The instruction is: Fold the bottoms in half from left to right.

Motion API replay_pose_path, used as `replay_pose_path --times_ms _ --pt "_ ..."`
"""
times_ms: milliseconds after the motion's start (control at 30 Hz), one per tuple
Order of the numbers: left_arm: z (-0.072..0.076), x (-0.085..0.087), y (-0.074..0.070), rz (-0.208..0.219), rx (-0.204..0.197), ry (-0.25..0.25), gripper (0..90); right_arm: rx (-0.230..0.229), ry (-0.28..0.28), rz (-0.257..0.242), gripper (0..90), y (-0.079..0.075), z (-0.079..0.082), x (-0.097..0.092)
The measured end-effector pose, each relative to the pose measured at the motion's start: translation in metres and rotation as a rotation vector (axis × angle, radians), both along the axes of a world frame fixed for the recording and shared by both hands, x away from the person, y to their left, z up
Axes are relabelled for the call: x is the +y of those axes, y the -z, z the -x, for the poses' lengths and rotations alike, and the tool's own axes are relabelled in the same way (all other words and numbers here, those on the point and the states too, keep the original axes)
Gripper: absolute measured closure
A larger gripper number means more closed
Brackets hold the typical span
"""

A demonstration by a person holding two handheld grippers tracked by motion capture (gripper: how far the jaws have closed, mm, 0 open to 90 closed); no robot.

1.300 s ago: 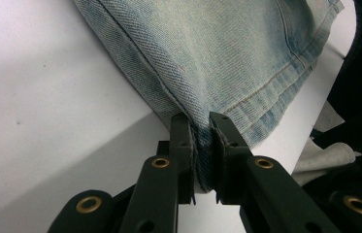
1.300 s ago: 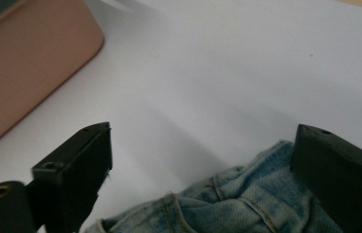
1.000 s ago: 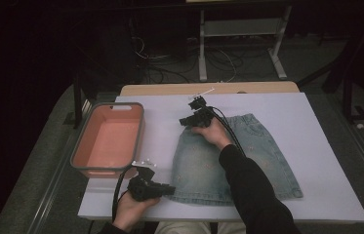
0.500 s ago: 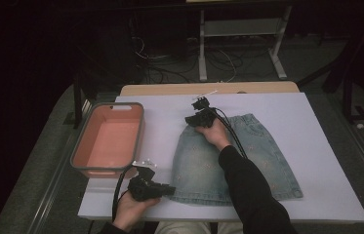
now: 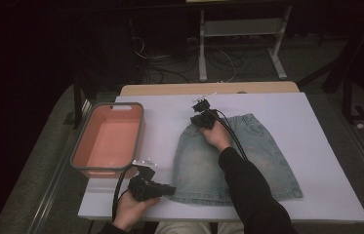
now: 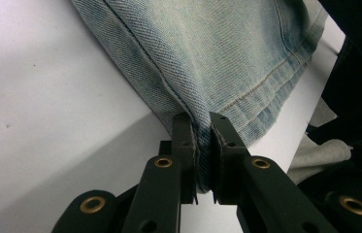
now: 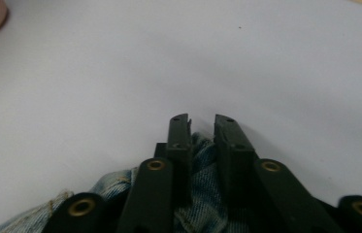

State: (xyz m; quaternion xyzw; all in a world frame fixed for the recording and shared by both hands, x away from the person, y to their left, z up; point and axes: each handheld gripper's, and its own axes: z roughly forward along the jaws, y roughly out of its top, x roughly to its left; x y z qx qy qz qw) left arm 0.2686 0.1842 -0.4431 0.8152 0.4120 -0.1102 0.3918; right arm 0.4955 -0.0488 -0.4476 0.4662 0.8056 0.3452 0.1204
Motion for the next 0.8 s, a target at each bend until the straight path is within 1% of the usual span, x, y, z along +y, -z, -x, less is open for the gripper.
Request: replay_pose_path --times_ms 67,133,200,267,333,400,500,567,633,733,800 --pt "0.000 0.000 0.000 0.001 -0.001 0.002 82.3 0.027 0.004 -0.034 80.9 0.000 -0.002 -0.004" --pt "0.000 0.000 -0.001 0.004 0.002 0.012 82.5 0.043 0.007 -0.065 81.6 0.000 -0.004 -0.007" --pt "0.001 0.001 -0.004 0.005 -0.005 0.020 82.8 0.054 0.001 -0.081 82.0 0.000 -0.006 -0.009" --pt "0.003 0.002 -0.007 0.011 -0.013 0.015 83.0 0.053 -0.008 -0.081 82.5 -0.001 -0.007 -0.010" --pt "0.004 0.005 -0.010 0.022 -0.023 0.008 83.2 0.041 -0.006 -0.085 82.9 -0.005 -0.007 -0.010" --pt "0.005 0.008 -0.013 0.034 -0.032 -0.002 83.2 0.028 0.001 -0.105 83.0 -0.010 -0.007 -0.010" --pt "0.006 0.015 -0.019 0.059 -0.050 -0.021 83.3 0.019 0.012 -0.121 83.1 -0.017 -0.009 -0.010" --pt "0.006 0.018 -0.022 0.073 -0.058 -0.028 83.3 0.015 0.009 -0.134 83.1 -0.021 -0.010 -0.010" --pt "0.006 0.021 -0.025 0.082 -0.063 -0.026 83.2 0.006 0.005 -0.136 83.1 -0.025 -0.011 -0.009" --pt "0.007 0.025 -0.032 0.097 -0.096 -0.014 83.2 0.002 0.002 -0.135 83.1 -0.028 -0.012 -0.006" --pt "0.009 0.027 -0.036 0.095 -0.121 -0.010 83.3 -0.005 -0.001 -0.124 83.1 -0.030 -0.013 -0.003"
